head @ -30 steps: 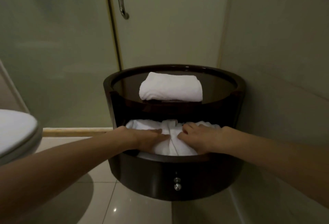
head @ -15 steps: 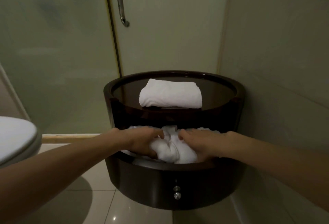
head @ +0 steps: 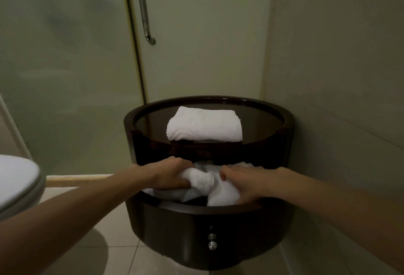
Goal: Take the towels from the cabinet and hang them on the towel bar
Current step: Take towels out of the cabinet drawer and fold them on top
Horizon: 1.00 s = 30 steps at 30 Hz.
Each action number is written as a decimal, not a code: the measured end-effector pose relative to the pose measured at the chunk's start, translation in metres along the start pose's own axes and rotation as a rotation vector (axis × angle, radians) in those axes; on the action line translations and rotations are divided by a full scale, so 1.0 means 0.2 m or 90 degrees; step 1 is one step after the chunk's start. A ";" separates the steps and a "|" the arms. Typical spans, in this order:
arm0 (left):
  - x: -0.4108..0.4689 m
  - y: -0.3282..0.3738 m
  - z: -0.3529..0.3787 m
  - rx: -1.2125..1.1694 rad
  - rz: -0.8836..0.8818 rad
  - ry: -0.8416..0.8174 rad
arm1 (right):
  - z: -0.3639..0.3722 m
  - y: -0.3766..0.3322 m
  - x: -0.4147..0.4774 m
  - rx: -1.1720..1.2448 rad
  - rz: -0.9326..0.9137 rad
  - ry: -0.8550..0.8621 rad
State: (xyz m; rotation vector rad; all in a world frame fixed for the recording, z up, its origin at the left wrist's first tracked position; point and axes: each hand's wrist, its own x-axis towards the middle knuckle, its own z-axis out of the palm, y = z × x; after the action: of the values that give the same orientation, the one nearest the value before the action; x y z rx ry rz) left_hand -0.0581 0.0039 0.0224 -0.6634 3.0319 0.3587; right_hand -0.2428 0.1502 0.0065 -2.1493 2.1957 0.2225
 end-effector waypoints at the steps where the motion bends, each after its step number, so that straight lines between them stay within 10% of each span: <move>1: 0.00 0.00 0.00 0.000 -0.004 0.001 | 0.01 -0.01 0.01 -0.019 0.001 0.005; 30: -0.01 -0.06 0.00 0.041 0.025 0.033 | -0.09 -0.02 -0.03 0.033 -0.032 0.095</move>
State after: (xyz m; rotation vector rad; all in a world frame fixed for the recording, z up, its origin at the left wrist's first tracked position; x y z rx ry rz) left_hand -0.0510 -0.0054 0.0202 -0.6201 3.0947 0.2473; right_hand -0.2385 0.1541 0.0250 -2.2580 2.1914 0.0019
